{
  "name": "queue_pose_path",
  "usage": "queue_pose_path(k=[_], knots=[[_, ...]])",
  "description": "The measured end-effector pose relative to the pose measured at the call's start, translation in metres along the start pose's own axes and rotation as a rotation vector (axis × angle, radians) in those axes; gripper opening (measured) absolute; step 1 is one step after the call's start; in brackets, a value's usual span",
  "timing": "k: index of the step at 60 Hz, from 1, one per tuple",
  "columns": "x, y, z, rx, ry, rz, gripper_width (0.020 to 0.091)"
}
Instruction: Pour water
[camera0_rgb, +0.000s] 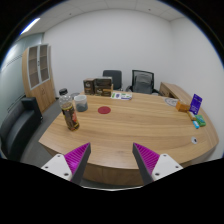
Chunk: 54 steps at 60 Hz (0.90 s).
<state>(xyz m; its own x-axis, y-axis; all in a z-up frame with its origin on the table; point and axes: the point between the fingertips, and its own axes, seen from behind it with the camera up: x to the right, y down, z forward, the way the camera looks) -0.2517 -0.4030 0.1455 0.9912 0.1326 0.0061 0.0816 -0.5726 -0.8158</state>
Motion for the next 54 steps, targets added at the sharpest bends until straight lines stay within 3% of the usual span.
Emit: queue_pose_path(k=[18,32,36,40,54], knots=[[-0.167,-0.038,0.096,0.065,-0.057,0.0,0.086],[-0.221,-0.087,0.208,0.155,0.019,0.044,0.0848],[-0.225,-0.093,0.229,0.168,0.029,0.063,0.0756],[-0.222,-0.099,0.241,0.185,0.056,0.082,0.0558],[-0.216,-0.102,0.239,0.233,0.114,0.097,0.0411]])
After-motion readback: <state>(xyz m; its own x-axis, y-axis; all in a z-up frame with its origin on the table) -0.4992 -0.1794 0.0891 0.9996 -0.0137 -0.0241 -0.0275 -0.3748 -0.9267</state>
